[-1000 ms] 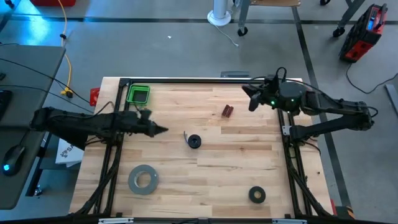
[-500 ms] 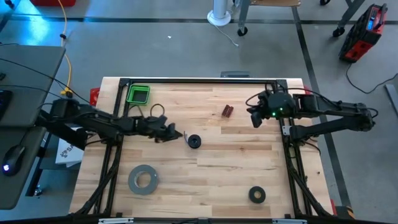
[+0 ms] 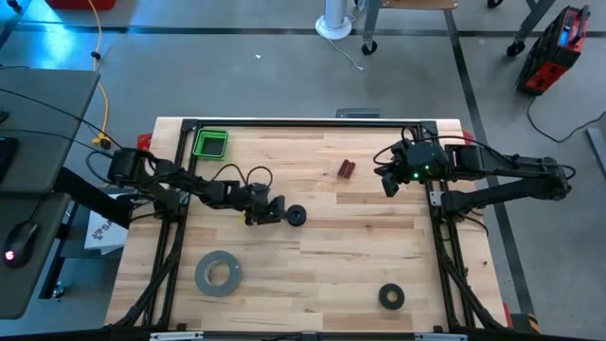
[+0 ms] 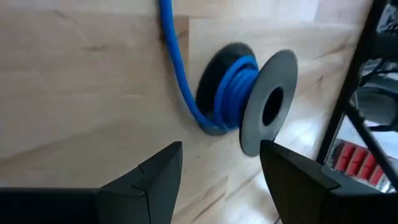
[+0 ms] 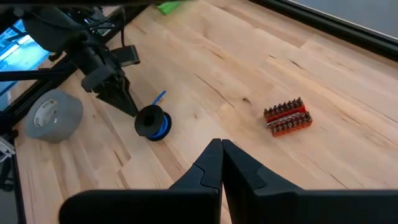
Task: Coil cords
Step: Uncoil the blue wire
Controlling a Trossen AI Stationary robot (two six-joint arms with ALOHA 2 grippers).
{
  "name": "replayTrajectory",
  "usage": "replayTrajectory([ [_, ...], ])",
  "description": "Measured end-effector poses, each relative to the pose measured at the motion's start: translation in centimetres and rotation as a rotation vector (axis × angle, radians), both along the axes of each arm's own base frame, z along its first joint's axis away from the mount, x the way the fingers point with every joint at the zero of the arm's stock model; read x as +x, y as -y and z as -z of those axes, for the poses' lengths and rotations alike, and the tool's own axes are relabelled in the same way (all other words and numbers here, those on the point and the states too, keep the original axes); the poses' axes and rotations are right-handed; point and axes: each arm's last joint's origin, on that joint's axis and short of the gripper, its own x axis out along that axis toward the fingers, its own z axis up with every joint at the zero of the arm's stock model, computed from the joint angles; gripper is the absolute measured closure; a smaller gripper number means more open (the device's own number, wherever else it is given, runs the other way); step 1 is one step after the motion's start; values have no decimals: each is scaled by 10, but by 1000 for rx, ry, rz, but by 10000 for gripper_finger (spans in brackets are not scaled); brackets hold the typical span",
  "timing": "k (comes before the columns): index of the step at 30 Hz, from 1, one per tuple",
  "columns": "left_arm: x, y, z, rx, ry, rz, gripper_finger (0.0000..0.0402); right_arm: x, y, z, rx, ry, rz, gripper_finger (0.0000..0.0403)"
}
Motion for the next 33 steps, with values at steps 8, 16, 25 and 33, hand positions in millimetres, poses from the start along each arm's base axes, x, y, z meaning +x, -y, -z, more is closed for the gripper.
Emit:
replayTrajectory([
  [8,2,-2,-1,60,24,-36,191,1,0,-1,4,12,5,402],
  [16,10,-2,10,42,59,-50,191,2,0,-3,-8,40,6,402],
  [25,18,-4,10,30,160,-65,196,2,0,-3,-8,41,6,402],
  [33,18,-4,9,37,164,-58,309,3,0,-3,-8,41,6,402],
])
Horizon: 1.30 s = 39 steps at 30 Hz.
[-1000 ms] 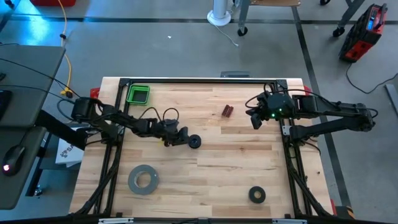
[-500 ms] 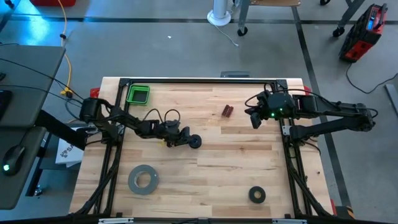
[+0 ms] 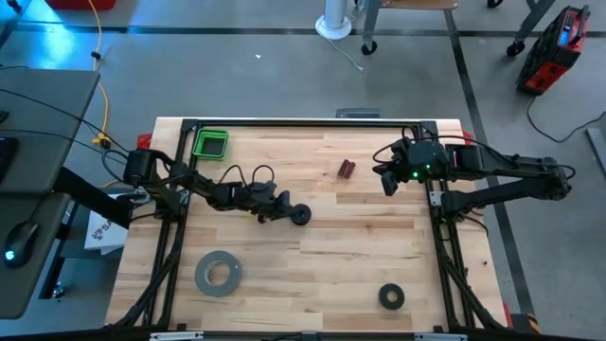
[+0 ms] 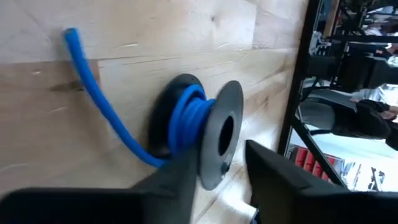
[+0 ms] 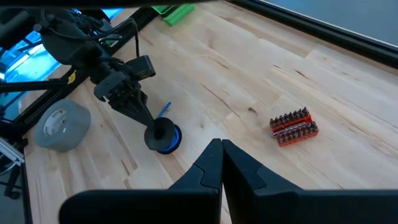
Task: Coil cords
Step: Uncoil the blue wire
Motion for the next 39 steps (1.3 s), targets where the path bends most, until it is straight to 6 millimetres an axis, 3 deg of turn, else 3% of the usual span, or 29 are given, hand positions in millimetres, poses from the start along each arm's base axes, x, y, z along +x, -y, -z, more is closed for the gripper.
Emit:
replayTrajectory([
  [3,1,0,-1,11,14,5,384,0,0,0,1,2,-1,402],
  [9,5,-7,-21,36,172,-3,398,1,-1,-1,11,19,-27,402],
  [12,2,-13,-48,87,279,60,399,6,-2,-7,-13,77,-109,402],
  [15,-5,-19,-71,175,252,131,400,11,-3,-15,-69,156,-178,402],
  [19,-11,-22,-116,534,238,295,400,15,-3,-24,-140,249,-217,402],
  [22,-15,-20,-151,759,338,415,401,17,-3,-28,-157,295,-250,402],
  [26,-21,-21,-210,903,521,363,401,20,-6,-33,-130,358,-331,402],
  [29,-30,-17,-246,1125,601,378,401,26,-7,-38,-123,435,-394,402],
  [36,-45,-25,-299,1370,662,235,401,57,-6,-41,-116,575,-379,402],
  [39,-58,-30,-314,1459,558,295,401,74,-4,-39,-74,635,-349,402],
])
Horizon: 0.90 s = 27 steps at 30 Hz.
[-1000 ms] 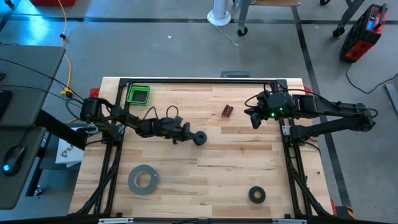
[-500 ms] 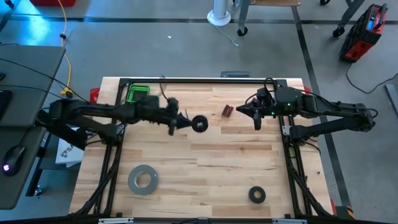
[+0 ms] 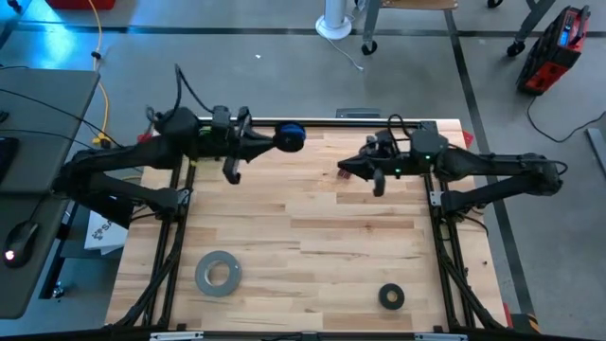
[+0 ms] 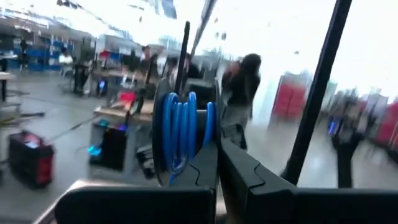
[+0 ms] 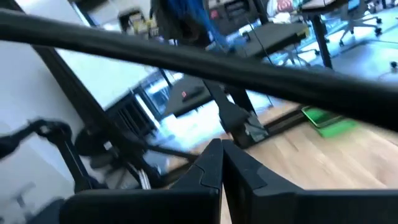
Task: Coil cords
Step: Uncoil the blue wire
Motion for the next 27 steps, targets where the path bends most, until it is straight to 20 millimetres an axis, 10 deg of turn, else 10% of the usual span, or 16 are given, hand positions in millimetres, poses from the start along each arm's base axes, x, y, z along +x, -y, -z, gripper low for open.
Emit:
replayTrajectory([
  [13,-31,-2,33,-266,-932,-113,401,28,-3,19,-57,-33,2,402],
  [20,-5,-1,35,-495,-861,25,401,37,-11,46,16,-235,21,402],
  [27,-10,-3,-1,-419,-661,125,401,78,-19,59,131,-51,-72,375],
])
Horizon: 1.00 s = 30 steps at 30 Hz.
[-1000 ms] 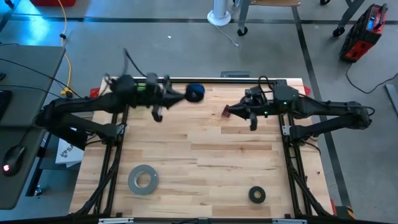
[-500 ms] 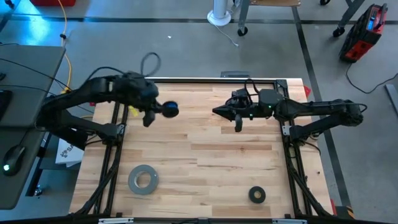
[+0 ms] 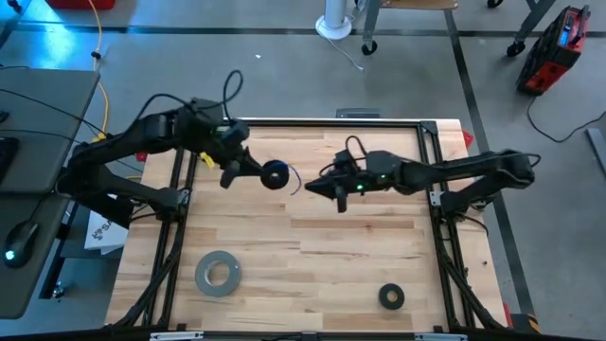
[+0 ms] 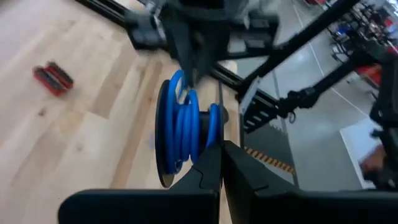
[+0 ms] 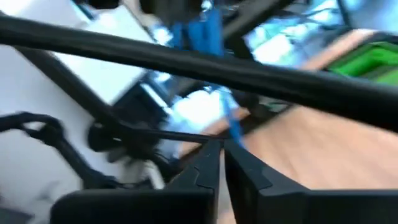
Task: Coil cords
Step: Uncoil the blue wire
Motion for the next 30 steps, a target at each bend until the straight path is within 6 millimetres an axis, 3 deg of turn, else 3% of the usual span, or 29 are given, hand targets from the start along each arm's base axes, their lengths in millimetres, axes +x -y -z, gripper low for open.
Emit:
replayTrajectory([
  [4,-8,-3,-12,-22,0,-16,401,11,0,2,9,98,-3,327],
  [8,-9,-3,-12,-148,-35,-37,401,16,-1,5,-5,123,-39,282],
  [13,-5,-2,-10,-288,-71,-8,401,13,-5,0,-80,164,-125,270],
  [17,-5,-2,-11,-287,-69,-18,401,12,-13,0,-116,171,-201,288],
  [22,-4,-5,-12,-251,-51,-91,401,17,-32,-15,-141,179,-161,387],
  [30,1,-7,-21,-232,53,-110,401,30,-31,-26,-183,16,121,401],
])
